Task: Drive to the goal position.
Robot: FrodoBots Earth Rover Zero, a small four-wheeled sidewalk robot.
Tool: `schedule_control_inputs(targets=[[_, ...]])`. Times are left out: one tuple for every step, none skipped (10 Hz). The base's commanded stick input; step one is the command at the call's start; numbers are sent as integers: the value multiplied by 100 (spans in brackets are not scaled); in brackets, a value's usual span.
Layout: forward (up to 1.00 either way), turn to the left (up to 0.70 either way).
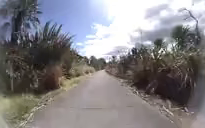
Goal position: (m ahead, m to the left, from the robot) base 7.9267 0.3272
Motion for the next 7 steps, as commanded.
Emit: schedule_control_inputs(targets=[[70,0],[70,0],[70,0],[70,0],[70,0],[70,0],[70,0]])
